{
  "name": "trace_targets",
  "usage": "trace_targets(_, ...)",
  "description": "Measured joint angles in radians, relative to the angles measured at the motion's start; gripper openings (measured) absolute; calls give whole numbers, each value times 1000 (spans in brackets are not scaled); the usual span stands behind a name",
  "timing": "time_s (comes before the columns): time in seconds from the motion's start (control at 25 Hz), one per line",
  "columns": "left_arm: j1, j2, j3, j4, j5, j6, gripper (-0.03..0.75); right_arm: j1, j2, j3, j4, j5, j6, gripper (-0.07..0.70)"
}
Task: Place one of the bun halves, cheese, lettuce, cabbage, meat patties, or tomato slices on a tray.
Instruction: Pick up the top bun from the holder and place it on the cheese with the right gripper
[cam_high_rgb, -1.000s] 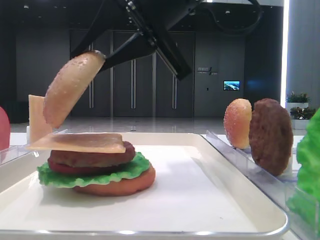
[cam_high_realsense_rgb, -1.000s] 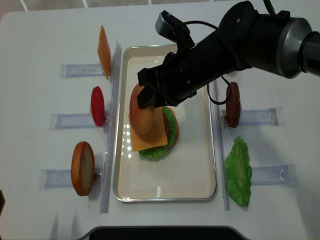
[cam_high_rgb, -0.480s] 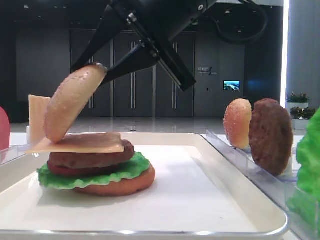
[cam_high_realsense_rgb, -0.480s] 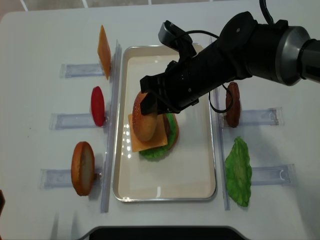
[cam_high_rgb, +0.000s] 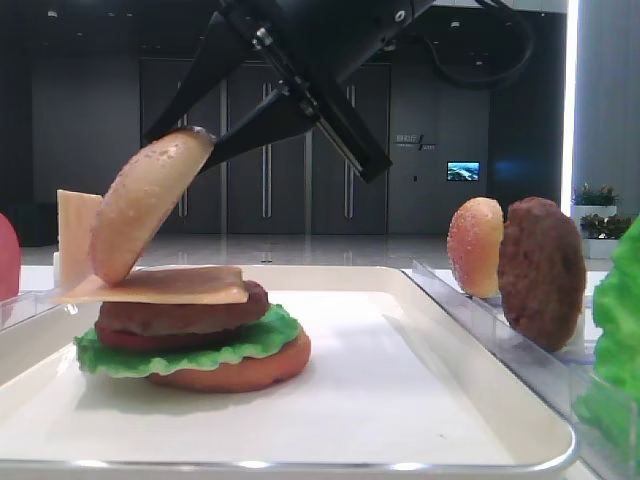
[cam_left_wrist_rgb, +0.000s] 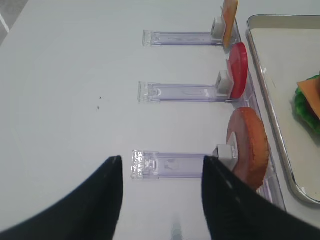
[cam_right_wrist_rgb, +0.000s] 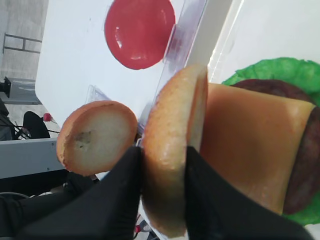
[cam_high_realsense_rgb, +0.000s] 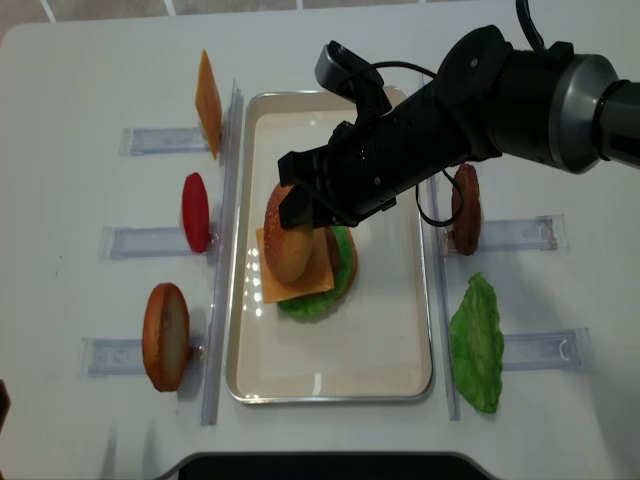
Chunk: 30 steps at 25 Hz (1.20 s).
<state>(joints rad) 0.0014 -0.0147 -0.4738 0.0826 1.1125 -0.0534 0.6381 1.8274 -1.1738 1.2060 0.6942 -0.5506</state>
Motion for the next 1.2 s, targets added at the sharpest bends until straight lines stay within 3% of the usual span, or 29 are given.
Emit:
trace_targets(0.12, 0, 0, 0, 0, 0, 0, 391, 0, 0, 0, -1, -4, 0, 203)
trace_targets(0.32, 0, 0, 0, 0, 0, 0, 391, 0, 0, 0, -46, -38, -3, 384)
trace_targets(0.44, 0, 0, 0, 0, 0, 0, 391, 0, 0, 0, -91, -44, -3, 452)
trace_targets(0.76, 0, 0, 0, 0, 0, 0, 391, 0, 0, 1, -198, -28, 20, 477)
trace_targets(1.04, 0, 0, 0, 0, 0, 0, 391, 0, 0, 1, -409, -24, 165, 477)
trace_targets(1.2, 0, 0, 0, 0, 0, 0, 391, 0, 0, 1, -454, -22, 191, 477)
